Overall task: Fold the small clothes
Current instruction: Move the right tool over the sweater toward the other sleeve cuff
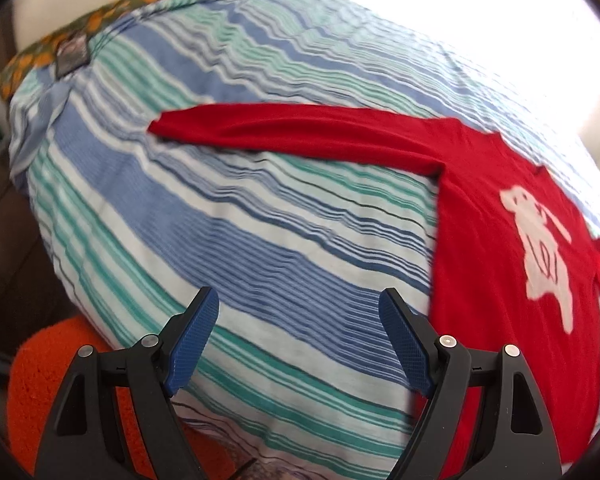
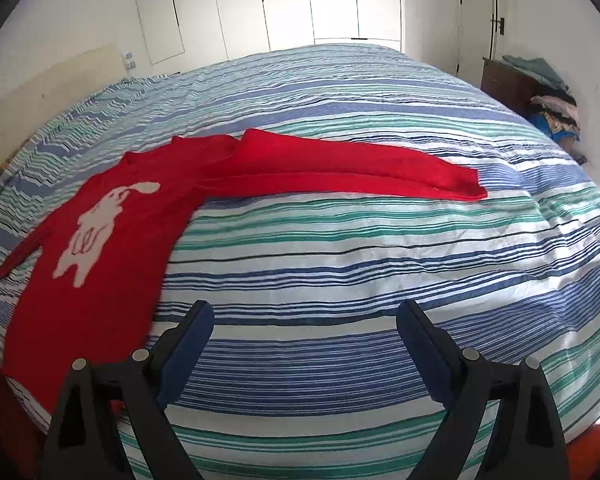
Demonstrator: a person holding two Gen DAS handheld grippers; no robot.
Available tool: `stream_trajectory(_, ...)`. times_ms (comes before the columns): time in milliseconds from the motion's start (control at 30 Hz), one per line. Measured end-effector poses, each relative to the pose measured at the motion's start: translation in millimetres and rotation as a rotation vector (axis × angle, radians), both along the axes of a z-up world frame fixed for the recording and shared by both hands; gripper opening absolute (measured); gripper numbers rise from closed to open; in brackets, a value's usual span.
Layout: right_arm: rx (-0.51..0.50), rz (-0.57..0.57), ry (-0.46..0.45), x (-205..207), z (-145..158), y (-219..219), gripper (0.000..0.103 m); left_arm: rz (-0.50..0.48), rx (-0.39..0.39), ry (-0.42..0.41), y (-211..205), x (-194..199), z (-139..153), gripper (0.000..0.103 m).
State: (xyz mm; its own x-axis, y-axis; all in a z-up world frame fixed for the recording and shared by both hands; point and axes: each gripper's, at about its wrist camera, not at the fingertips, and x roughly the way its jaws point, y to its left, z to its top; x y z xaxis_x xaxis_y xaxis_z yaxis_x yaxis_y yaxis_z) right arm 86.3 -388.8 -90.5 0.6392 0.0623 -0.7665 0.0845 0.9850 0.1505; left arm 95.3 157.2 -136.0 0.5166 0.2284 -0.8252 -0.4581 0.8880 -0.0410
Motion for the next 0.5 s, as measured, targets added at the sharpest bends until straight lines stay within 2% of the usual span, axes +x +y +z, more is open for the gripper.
stream_trajectory(133, 0.19, 0.023, 0.011, 21.7, 11.9, 0.9, 0.092, -0.064, 0.05, 0.014, -16.6, 6.9, -0.9, 0.084)
stream_trajectory(200, 0.232, 0.074, 0.006, 36.4, 17.0, 16.5, 0.092, -0.095, 0.078, 0.018, -24.7, 9.0, -0.6, 0.084)
stream_trajectory(367, 0.152, 0.339, 0.002, 48.5, 12.3, 99.6, 0.092, -0.213, 0.182, 0.056, -53.8, 12.1, -3.3, 0.084)
stream_trajectory(467, 0.102, 0.507, 0.074, 32.7, -15.6, 149.8, 0.092, -0.258, 0.253, 0.129, -66.3, 16.0, -15.4, 0.084)
stream_trajectory(500, 0.057, 0.541, 0.12, 25.1, -28.9, 161.1, 0.091, -0.264, 0.27, 0.142, -68.1, 16.5, -17.9, 0.084)
